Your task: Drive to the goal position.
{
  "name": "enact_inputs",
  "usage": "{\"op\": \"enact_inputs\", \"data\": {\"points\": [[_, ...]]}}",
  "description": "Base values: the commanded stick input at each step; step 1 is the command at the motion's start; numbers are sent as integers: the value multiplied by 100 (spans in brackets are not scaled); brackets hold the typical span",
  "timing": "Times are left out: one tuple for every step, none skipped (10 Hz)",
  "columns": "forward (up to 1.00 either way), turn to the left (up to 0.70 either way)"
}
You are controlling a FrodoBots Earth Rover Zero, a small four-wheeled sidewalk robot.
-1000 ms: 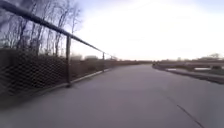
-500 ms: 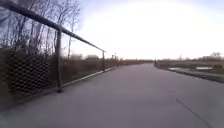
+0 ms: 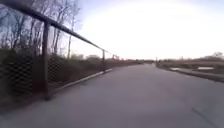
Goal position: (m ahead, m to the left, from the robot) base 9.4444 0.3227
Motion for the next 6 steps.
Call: {"op": "enact_inputs", "data": {"points": [[100,1],[100,0],[100,-1],[100,-1],[100,-2],[100,-3]]}}
